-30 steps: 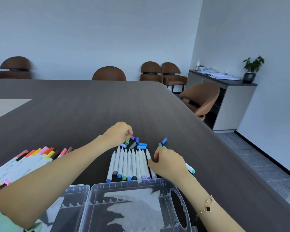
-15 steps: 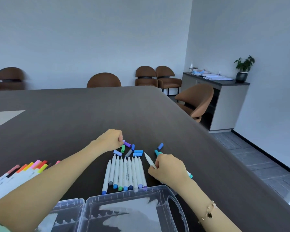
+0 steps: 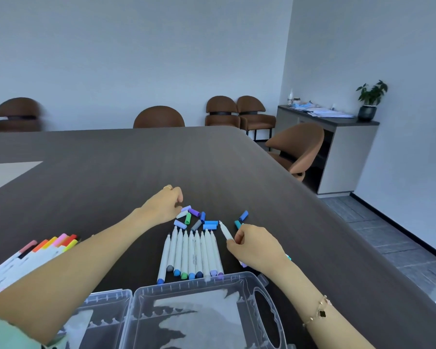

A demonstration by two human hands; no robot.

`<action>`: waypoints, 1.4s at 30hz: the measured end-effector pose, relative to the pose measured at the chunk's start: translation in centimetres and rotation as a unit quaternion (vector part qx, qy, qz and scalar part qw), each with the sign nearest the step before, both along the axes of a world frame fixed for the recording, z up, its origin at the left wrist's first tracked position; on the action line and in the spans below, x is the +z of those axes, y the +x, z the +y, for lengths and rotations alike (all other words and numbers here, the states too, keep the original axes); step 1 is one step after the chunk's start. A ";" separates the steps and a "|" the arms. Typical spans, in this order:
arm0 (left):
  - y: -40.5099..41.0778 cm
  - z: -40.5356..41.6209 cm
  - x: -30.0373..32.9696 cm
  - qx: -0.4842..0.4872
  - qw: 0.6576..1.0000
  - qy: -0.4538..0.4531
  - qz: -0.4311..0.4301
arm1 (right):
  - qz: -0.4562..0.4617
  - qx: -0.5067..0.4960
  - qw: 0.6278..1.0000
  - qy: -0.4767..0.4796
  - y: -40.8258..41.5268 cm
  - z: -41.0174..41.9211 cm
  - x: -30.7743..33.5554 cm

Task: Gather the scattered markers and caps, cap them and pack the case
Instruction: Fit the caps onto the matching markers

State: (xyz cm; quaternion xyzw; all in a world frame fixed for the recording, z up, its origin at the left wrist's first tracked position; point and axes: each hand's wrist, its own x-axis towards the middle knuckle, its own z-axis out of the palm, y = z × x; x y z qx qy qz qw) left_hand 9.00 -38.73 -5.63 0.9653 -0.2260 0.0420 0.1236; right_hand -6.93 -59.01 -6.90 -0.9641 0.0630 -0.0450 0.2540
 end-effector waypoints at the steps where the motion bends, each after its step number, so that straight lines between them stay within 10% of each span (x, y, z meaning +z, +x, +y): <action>1: 0.1 -0.2 -0.1 0.002 1.000 0.001 0.003 | -0.001 0.000 1.000 0.018 0.0 -0.1 -0.1; 42: -1.5 -3.5 1.8 -0.140 0.931 -0.215 0.259 | -0.043 -0.021 0.987 0.151 0.8 -0.4 -0.3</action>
